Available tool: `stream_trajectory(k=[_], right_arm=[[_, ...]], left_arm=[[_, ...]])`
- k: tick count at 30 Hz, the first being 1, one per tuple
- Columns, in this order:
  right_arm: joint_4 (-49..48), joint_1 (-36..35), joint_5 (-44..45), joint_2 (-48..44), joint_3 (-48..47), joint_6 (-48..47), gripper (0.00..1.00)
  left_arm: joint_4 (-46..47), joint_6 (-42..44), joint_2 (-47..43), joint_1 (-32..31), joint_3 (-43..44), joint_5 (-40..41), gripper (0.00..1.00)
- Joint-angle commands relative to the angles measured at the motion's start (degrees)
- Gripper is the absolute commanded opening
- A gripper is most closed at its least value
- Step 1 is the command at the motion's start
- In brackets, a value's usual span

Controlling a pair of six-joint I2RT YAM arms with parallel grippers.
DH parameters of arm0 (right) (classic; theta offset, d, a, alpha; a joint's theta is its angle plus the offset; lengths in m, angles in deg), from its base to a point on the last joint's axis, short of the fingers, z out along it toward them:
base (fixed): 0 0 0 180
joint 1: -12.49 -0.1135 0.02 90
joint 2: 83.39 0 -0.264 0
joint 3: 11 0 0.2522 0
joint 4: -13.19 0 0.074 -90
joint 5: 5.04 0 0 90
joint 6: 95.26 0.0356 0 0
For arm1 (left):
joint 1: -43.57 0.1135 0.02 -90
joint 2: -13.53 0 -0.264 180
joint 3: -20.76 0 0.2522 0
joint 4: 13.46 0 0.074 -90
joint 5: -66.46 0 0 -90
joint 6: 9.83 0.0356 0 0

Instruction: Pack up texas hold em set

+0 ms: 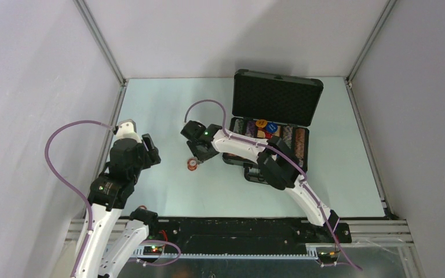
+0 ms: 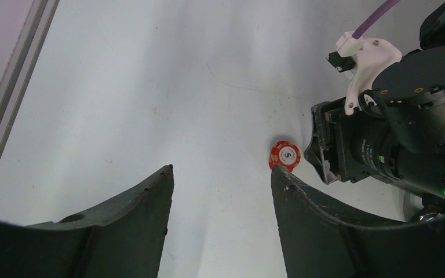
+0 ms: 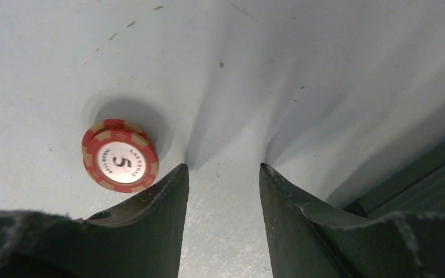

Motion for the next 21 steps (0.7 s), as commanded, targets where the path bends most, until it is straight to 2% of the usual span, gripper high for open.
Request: stream_trajectory(k=[1,15,21], right_arm=[[-1.16,0.96,2.46,-5.18,2.73,-0.35,0.52],[-2.91,-0.21,1.60,-11.99,5.46,-0.94,0.52],[-5.13,-3.49,-2.15,-13.21,4.64,-1.12,0.53]], left_arm=[[1.54,1.07,-0.07,-0.15,-0.61,0.30,0.68],[1.39,1.02,-2.72,-0.16,0.19,1.83,0.66],[0.40,2.35,-5.35,-0.09,7.33,2.59,0.67]])
